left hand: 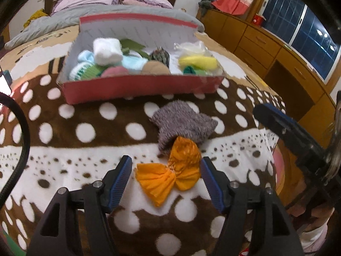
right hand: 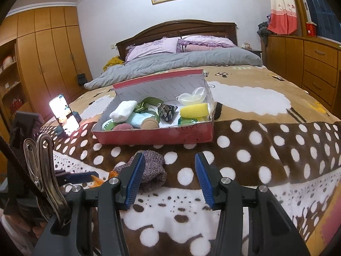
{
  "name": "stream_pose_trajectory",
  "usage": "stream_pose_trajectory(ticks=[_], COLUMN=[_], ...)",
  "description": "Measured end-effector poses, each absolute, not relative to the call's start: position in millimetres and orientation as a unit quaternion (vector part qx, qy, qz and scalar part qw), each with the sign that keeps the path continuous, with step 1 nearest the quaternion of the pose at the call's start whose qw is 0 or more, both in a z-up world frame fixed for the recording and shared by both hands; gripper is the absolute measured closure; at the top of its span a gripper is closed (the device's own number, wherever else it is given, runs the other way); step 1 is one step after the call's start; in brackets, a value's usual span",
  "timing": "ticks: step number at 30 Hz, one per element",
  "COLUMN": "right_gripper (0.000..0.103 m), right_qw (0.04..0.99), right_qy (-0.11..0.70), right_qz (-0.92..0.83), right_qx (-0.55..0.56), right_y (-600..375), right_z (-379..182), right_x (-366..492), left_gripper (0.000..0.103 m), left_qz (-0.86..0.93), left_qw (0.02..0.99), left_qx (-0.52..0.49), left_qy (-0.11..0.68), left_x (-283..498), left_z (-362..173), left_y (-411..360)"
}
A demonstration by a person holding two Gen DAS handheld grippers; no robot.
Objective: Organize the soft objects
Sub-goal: 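Grasp the orange ribbon bow with the left gripper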
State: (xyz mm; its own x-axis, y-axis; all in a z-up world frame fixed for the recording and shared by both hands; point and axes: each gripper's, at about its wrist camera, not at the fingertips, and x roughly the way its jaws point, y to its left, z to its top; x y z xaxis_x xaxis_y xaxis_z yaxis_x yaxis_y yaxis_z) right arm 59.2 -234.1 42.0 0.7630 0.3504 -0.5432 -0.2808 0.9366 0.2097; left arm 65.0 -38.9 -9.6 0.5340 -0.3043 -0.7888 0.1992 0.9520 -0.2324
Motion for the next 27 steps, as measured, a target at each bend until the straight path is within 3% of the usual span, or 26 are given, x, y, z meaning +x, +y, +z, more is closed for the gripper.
stream_pose_trajectory(ticks=[9,11,15,19,27], right_gripper=[0.053,0.053,0.053,0.053,0.053], right_qw=[0.933,0.932,0.932,0.931,0.929], right_qy=[0.311,0.314,0.317,0.317,0.323], right_qz=[0.168,0.167,0.166,0.166,0.171], right_qx=[0.061,0.063,0.065,0.065,0.061], right_y=[-236.2,-236.6,-236.6,-236.6,-231.9], right_z=[33.6,31.1,29.0,28.7,25.2], right_x=[63.5,64.5,65.8,65.8,67.1], left_gripper=[0.034,0.039,0.063,0.074,0.077], left_qz=[-0.155,-0.162,-0.178,-0.186,-0.167], left_qw=[0.870,0.868,0.866,0.869,0.887], left_qx=[-0.050,-0.052,-0.050,-0.041,-0.052], left_qy=[0.465,0.466,0.464,0.456,0.427], left_x=[65.8,66.0,63.4,58.6,51.8], left_z=[-21.9,-23.4,-23.1,-18.1,4.5], left_y=[-49.4,-51.2,-56.6,-60.0,-37.2])
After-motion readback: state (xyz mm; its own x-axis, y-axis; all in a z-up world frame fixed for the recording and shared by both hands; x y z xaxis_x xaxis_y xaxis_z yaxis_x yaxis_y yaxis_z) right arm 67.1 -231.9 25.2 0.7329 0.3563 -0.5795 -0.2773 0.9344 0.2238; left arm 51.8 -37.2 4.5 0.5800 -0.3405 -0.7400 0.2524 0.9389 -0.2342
